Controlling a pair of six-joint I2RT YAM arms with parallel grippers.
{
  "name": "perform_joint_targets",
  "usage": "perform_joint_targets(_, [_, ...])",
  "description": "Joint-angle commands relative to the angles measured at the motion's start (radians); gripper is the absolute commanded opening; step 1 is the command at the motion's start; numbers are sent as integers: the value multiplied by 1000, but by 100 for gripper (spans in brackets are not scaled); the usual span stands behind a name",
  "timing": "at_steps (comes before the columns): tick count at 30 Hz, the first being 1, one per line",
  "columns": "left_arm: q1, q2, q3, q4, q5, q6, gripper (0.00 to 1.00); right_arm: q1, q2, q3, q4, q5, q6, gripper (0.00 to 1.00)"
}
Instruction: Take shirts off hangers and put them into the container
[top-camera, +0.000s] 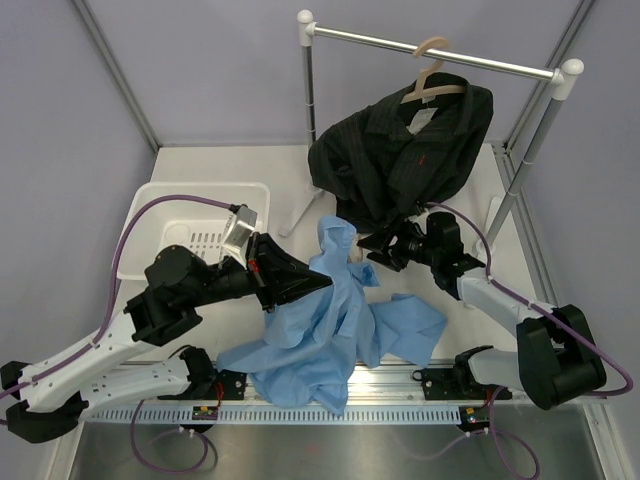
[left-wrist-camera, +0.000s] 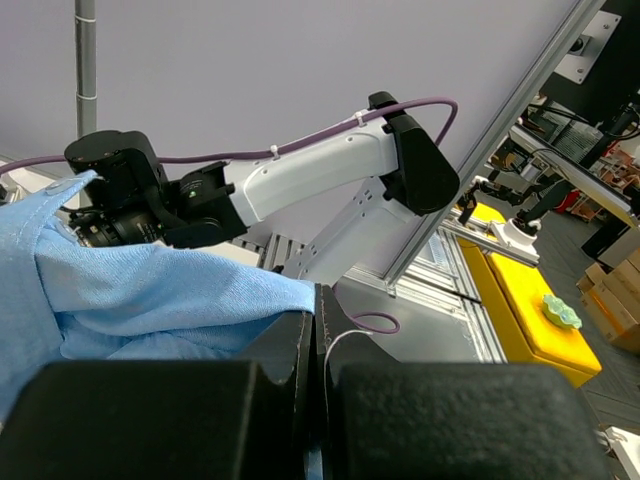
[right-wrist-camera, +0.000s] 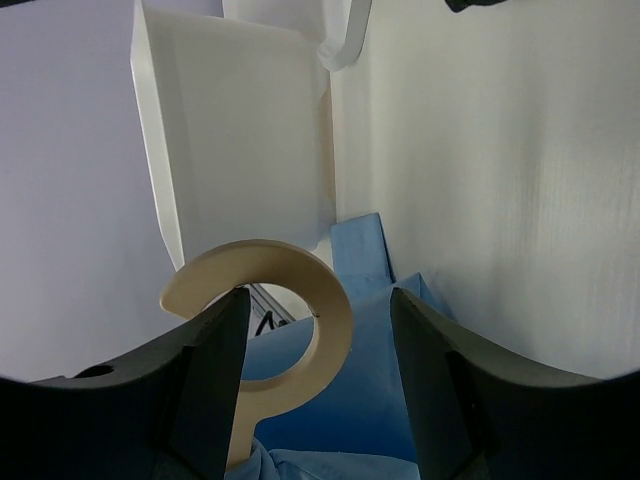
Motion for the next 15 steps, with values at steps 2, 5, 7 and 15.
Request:
perform_joint_targets(2, [-6, -14, 46, 61, 37, -1, 0, 24, -10, -20, 52, 31, -1, 65])
perform_joint_targets(5, [-6, -14, 44, 61, 36, 2, 0, 38, -7, -26, 67, 30, 5, 65])
perform_joint_targets(7, [-6, -13, 41, 68, 39, 0, 0, 66, -4, -22, 73, 44, 10, 65])
perform_joint_targets(15, [-6, -14, 31, 89, 56, -15, 0, 127, 114, 0, 200, 55, 59, 56])
